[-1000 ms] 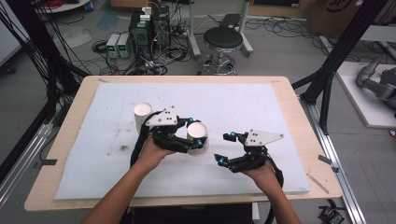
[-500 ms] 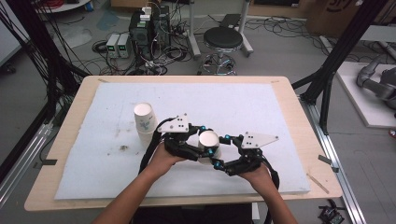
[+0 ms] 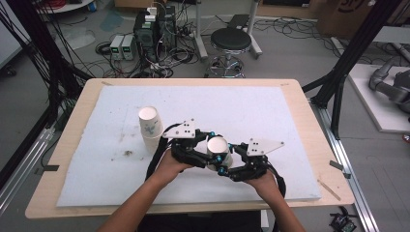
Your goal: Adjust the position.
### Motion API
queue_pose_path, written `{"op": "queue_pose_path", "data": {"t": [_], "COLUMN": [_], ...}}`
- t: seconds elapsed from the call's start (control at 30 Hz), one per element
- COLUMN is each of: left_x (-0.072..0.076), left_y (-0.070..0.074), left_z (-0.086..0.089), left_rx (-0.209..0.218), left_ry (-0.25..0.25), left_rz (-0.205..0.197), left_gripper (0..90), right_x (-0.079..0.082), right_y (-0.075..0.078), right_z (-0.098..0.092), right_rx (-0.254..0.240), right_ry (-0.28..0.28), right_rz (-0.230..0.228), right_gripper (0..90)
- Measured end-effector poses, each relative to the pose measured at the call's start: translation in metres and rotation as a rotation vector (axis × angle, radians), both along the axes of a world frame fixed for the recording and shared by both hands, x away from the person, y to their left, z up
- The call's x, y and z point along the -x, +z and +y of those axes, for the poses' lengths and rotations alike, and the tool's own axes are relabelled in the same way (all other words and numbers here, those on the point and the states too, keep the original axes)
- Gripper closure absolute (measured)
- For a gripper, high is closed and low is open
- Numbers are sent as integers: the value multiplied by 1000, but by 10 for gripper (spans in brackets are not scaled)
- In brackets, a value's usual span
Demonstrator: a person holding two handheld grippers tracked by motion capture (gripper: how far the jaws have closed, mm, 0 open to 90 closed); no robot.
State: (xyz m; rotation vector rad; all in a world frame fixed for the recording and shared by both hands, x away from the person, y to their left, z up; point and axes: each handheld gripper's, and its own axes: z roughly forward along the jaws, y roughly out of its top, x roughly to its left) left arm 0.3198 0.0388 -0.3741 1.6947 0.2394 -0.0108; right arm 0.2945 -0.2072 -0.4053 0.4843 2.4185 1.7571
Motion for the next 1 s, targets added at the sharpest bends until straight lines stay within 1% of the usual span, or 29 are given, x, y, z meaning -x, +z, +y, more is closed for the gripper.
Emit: {"op": "queue_pose_path", "data": {"t": [0.1, 0.13, 0.17, 0.2, 0.23, 0.33, 0.47, 0.57, 0.6, 0.63, 0.67, 0.7, 0.73, 0.77, 0.83, 0.9, 1.0], "left_x": [1, 1, 2, 2, 2, 2, 2, 2, 2, 1, 1, 1, 0, 0, -1, -2, -2], "left_y": [0, 1, 1, 2, 3, 4, 6, 7, 8, 8, 8, 9, 9, 9, 10, 10, 9], "left_z": [0, 1, 1, 1, 3, 6, 11, 12, 13, 13, 13, 13, 13, 13, 13, 13, 13], "left_rx": [-12, -19, -30, -47, -62, -98, -155, -206, -225, -240, -250, -260, -278, -293, -316, -328, -346], "left_ry": [-6, 2, 26, 41, 34, 32, 12, -6, -9, -18, -20, -21, -23, -28, -34, -41, -54], "left_rz": [-4, -13, -24, -20, -17, -23, -24, -30, -36, -37, -36, -36, -37, -41, -39, -36, -29], "left_gripper": [357, 350, 310, 221, 161, 160, 160, 160, 161, 161, 160, 161, 161, 161, 162, 162, 163], "right_x": [0, 1, 1, 1, 1, 1, -2, -4, -4, -5, -5, -6, -6, -7, -8, -8, -9], "right_y": [2, 3, 4, 5, 7, 10, 15, 18, 20, 21, 22, 23, 24, 26, 29, 32, 36], "right_z": [1, 1, 1, 1, 1, 0, 1, 4, 6, 7, 9, 10, 12, 14, 17, 20, 23], "right_rx": [29, 41, 57, 78, 102, 141, 227, 280, 312, 331, 355, 369, 381, 407, 446, 483, 525], "right_ry": [2, 4, 6, 1, -1, 0, 9, 31, 45, 56, 59, 66, 74, 84, 102, 115, 130], "right_rz": [-13, -15, -18, -24, -28, -35, -32, -27, -31, -29, -38, -37, -37, -44, -48, -53, -59], "right_gripper": [364, 366, 366, 368, 368, 371, 370, 370, 370, 370, 369, 369, 369, 369, 369, 369, 369]}}
